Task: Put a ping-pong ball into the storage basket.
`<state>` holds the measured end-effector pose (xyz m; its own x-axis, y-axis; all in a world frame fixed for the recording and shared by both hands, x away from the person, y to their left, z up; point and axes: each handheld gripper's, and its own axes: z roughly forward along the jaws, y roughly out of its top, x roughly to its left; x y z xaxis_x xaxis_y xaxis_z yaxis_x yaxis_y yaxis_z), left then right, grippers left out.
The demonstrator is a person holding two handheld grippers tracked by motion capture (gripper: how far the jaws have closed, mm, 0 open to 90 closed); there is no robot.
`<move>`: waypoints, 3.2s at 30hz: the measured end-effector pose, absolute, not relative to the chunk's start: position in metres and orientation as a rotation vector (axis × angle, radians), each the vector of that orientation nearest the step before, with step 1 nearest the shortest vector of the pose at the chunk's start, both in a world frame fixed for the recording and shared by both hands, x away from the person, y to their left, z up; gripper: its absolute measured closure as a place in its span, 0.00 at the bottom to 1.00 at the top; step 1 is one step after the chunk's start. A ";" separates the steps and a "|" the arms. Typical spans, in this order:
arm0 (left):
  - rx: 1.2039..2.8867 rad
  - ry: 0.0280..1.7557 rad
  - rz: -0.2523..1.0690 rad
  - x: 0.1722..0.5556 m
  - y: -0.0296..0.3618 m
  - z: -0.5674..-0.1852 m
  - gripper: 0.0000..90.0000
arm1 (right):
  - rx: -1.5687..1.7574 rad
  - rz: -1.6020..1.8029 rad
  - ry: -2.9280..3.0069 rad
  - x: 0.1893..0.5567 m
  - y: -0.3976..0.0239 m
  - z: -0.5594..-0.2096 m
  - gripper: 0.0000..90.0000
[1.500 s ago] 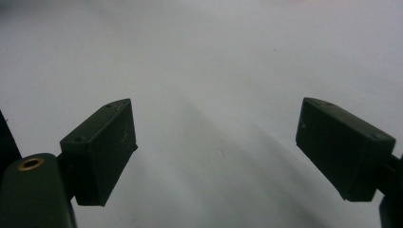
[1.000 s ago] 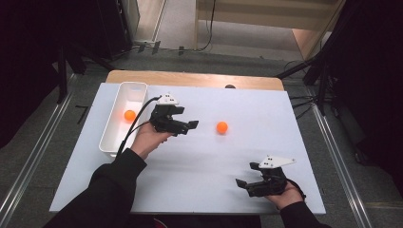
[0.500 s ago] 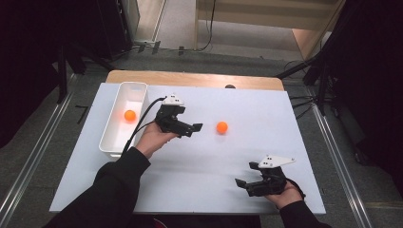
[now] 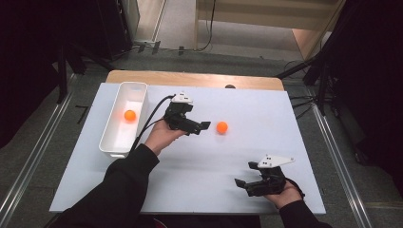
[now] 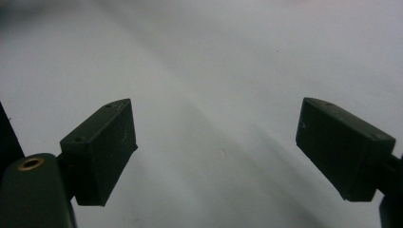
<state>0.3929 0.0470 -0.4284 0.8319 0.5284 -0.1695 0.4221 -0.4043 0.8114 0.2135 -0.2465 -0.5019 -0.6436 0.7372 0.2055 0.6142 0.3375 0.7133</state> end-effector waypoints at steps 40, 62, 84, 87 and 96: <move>2.075 0.655 0.168 0.409 -0.001 -0.440 0.03 | 1.227 1.195 2.444 0.215 -0.246 -0.502 0.13; 2.107 0.669 0.145 0.417 -0.030 -0.459 0.03 | 1.232 1.199 2.445 0.215 -0.245 -0.502 0.13; 2.115 0.662 0.139 0.419 -0.039 -0.467 0.03 | 1.225 1.210 2.443 0.215 -0.245 -0.502 0.13; 2.115 0.654 0.137 0.419 -0.040 -0.468 0.03 | 1.226 1.207 2.444 0.214 -0.245 -0.502 0.13; 2.113 0.657 0.128 0.418 -0.040 -0.473 0.03 | 1.224 1.208 2.446 0.214 -0.245 -0.502 0.13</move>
<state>0.4183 -0.0395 -0.4730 0.8540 0.4986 -0.1486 0.4063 -0.4607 0.7891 0.2145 -0.2454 -0.5017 -0.6553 0.7269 0.2056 0.6050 0.3420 0.7191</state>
